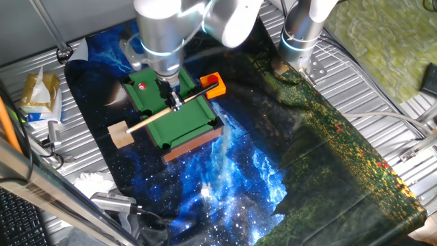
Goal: Hit the pool ball
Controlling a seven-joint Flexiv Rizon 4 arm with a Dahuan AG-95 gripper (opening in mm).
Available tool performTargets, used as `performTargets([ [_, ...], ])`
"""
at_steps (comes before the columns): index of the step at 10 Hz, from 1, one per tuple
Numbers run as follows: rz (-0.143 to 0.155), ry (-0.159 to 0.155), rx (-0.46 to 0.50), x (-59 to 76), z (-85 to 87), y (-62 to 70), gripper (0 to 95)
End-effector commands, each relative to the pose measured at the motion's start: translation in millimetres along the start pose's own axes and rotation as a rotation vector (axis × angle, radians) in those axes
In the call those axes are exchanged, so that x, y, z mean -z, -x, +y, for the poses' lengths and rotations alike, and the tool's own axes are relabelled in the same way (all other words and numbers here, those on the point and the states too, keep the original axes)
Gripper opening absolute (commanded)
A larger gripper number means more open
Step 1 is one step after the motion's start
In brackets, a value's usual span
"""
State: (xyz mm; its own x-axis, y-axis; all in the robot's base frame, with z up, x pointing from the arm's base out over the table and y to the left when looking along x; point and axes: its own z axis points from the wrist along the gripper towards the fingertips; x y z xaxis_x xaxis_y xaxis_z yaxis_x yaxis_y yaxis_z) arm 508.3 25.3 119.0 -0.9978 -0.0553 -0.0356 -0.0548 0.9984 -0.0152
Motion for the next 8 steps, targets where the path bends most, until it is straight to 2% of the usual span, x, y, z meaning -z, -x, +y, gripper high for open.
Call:
performTargets([
  [1, 0.062, -0.003, -0.134, 9.3, -0.5, 0.3, 0.0],
  [2, 0.103, 0.002, -0.274, 12.7, -0.5, 0.4, 0.0],
  [3, 0.117, 0.005, -0.311, 13.7, -1.0, 0.1, 0.0],
  [8, 0.107, 0.018, -0.311, 21.6, -14.1, -3.1, 0.0],
])
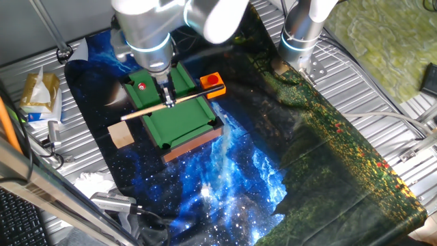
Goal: Hit the pool ball
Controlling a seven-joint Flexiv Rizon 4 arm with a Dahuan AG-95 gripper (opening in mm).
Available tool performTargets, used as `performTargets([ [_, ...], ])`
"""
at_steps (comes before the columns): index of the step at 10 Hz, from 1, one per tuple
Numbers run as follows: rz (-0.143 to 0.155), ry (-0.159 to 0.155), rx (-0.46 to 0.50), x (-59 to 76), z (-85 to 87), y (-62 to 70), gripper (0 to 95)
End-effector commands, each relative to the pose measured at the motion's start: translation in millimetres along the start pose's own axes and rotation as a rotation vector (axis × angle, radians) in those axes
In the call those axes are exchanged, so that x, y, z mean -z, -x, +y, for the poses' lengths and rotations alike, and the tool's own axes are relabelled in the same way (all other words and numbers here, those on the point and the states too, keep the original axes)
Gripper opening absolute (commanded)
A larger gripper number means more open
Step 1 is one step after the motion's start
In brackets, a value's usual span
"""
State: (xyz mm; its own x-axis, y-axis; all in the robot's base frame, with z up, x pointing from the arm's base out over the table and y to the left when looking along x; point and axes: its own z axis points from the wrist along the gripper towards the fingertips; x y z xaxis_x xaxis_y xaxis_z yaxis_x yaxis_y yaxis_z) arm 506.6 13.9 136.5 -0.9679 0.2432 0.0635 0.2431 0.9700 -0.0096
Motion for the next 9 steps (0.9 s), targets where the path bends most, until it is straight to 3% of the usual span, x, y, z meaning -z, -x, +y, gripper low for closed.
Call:
performTargets([
  [1, 0.009, 0.016, -0.01, 7.0, -3.3, -1.7, 0.0],
  [7, 0.024, 0.096, -0.005, 16.9, -7.2, -8.4, 0.0],
  [9, 0.025, 0.101, 0.001, 16.9, -7.3, -8.5, 0.0],
])
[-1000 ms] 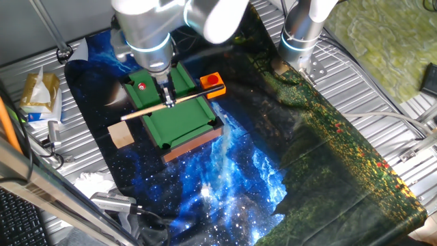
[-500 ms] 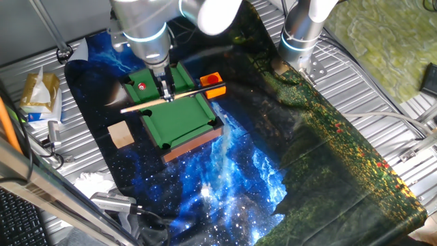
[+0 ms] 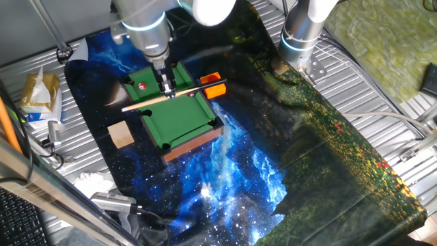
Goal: Hit the pool ball
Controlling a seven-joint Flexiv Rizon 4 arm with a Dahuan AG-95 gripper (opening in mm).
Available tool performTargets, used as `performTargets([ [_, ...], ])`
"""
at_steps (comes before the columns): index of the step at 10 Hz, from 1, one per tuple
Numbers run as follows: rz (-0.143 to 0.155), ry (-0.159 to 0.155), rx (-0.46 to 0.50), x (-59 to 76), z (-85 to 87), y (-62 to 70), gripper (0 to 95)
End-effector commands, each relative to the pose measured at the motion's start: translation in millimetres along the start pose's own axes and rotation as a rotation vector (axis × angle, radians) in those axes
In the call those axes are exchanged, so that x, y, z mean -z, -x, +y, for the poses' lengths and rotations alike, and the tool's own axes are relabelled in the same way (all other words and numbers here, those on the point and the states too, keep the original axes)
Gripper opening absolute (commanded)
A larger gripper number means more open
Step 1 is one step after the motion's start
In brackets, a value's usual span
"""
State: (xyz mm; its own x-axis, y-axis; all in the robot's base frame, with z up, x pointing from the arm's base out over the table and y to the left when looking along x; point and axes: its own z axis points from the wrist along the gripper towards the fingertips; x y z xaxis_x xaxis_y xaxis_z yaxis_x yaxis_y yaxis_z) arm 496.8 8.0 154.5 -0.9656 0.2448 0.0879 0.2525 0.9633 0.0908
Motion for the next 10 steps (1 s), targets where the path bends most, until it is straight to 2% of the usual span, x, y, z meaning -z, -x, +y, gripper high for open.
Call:
performTargets([
  [1, 0.002, -0.003, 0.009, -0.5, 0.9, 0.7, 0.0],
  [4, -0.003, -0.009, 0.075, -0.4, 0.9, 0.6, 0.0],
  [5, -0.008, -0.028, 0.125, -0.4, 0.9, 0.6, 0.0],
  [7, -0.011, -0.13, 0.383, -0.4, 0.9, 0.6, 0.0],
  [10, -0.011, -0.137, 0.557, -0.4, 0.9, 0.6, 0.0],
])
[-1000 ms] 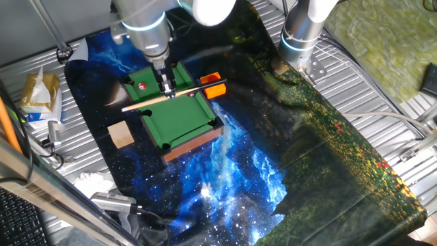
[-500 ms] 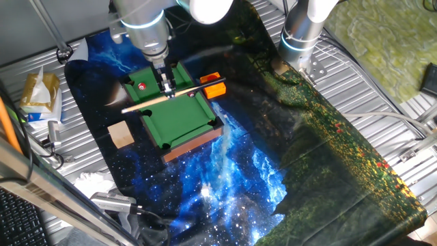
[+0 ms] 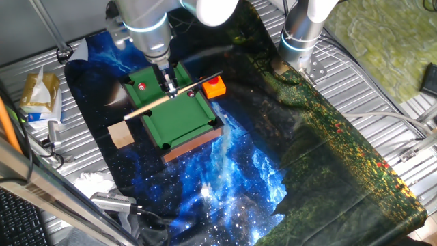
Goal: Hit the pool ball
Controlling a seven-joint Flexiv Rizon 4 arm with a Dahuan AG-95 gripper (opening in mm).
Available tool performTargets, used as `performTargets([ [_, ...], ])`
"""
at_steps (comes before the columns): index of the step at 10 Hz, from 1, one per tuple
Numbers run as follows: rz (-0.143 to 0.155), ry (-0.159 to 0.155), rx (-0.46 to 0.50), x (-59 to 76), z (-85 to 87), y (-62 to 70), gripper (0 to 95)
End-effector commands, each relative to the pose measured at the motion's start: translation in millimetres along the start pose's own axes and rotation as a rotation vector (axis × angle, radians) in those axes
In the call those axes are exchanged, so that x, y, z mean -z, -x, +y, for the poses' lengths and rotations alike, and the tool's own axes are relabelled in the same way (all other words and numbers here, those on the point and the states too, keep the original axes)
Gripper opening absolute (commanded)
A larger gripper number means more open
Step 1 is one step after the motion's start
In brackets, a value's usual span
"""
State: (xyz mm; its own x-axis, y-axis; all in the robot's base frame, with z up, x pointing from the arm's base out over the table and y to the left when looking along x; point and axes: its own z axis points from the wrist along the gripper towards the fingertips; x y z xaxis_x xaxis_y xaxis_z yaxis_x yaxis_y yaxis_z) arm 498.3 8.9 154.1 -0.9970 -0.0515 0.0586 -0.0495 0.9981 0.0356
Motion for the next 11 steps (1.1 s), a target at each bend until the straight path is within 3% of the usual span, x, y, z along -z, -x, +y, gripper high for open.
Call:
performTargets([
  [1, 0.0, -0.066, 0.292, 0.0, 0.0, -0.6, 0.0],
  [3, -0.003, -0.129, 0.422, 0.0, 0.0, -0.6, 0.0],
  [9, -0.019, -0.172, 0.64, 0.0, 0.0, -0.6, 0.0],
  [11, -0.022, -0.179, 0.658, 0.0, 0.0, -0.6, 0.0],
])
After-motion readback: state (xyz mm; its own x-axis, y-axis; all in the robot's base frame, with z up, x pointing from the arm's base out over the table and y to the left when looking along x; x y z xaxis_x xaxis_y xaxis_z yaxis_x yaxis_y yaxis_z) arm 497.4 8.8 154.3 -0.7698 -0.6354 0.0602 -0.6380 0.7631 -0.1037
